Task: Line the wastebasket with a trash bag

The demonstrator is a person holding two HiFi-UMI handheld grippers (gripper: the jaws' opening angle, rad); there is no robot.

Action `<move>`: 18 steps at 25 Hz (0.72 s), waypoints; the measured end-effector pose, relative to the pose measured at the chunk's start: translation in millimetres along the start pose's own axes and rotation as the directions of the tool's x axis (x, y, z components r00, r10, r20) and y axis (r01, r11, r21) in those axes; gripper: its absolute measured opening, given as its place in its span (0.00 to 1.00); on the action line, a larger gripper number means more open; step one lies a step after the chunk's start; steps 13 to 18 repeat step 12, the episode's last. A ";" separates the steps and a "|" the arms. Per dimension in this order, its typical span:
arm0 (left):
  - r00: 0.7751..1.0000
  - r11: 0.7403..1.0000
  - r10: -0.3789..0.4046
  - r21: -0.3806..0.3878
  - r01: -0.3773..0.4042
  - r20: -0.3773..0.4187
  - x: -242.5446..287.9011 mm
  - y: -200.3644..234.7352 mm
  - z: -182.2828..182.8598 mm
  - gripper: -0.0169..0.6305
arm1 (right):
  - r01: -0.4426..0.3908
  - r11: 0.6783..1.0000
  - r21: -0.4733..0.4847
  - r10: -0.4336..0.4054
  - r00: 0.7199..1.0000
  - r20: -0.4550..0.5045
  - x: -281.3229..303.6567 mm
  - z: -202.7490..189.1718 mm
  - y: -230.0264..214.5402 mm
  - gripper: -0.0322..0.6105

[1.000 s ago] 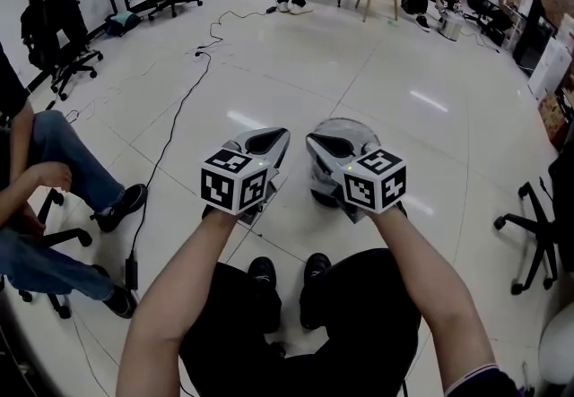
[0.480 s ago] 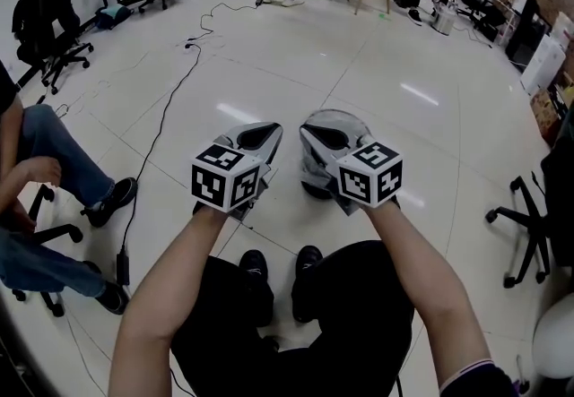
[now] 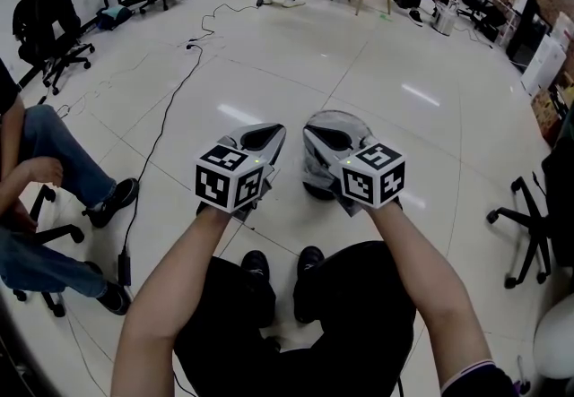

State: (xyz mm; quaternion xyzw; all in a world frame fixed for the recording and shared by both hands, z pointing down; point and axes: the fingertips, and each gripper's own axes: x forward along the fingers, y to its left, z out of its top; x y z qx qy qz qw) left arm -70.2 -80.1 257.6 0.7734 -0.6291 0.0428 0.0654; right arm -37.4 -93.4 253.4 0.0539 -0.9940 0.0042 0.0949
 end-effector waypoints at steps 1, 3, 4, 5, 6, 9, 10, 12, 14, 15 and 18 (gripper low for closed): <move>1.000 1.000 -0.002 0.000 0.002 -0.001 0.6 -0.8 0.3 0.05 | 0.000 1.000 0.001 0.000 1.000 0.001 -0.4 0.5 -0.3 0.05; 1.000 1.000 -0.006 0.002 0.006 -0.002 1.3 -2.0 0.6 0.04 | 0.001 1.000 0.002 -0.001 1.000 0.002 -0.6 1.0 -0.4 0.05; 1.000 1.000 -0.007 0.003 0.007 -0.002 1.4 -2.2 0.5 0.05 | 0.001 1.000 0.002 -0.001 1.000 0.002 -0.5 1.2 -0.5 0.05; 1.000 1.000 -0.008 0.004 0.008 -0.003 1.5 -2.2 0.6 0.05 | 0.002 1.000 0.001 -0.002 1.000 0.003 -0.4 1.4 -0.7 0.05; 1.000 1.000 -0.009 0.004 0.009 -0.004 1.6 -2.2 0.6 0.04 | 0.003 1.000 0.001 -0.003 1.000 0.003 -0.4 1.6 -1.0 0.05; 1.000 1.000 -0.010 0.005 0.010 -0.007 1.9 -2.2 0.7 0.05 | 0.004 1.000 0.004 -0.004 1.000 0.004 -0.8 2.0 -1.7 0.05; 1.000 1.000 -0.010 0.005 0.010 -0.008 2.0 -2.2 0.5 0.04 | 0.005 1.000 0.004 -0.005 1.000 0.003 -1.0 2.0 -1.9 0.05; 1.000 1.000 -0.011 0.004 0.011 -0.010 2.3 -2.3 -0.1 0.05 | 0.006 1.000 0.005 -0.006 1.000 0.002 -1.4 1.8 -2.4 0.05; 1.000 1.000 -0.011 0.004 0.011 -0.010 2.3 -2.3 -0.1 0.05 | 0.006 1.000 0.005 -0.006 1.000 0.002 -1.4 1.8 -2.4 0.05; 1.000 1.000 -0.011 0.004 0.011 -0.010 2.3 -2.3 -0.1 0.05 | 0.006 1.000 0.005 -0.006 1.000 0.002 -1.4 1.8 -2.4 0.05; 1.000 1.000 -0.011 0.004 0.011 -0.010 2.3 -2.3 -0.1 0.05 | 0.006 1.000 0.005 -0.006 1.000 0.002 -1.4 1.8 -2.4 0.05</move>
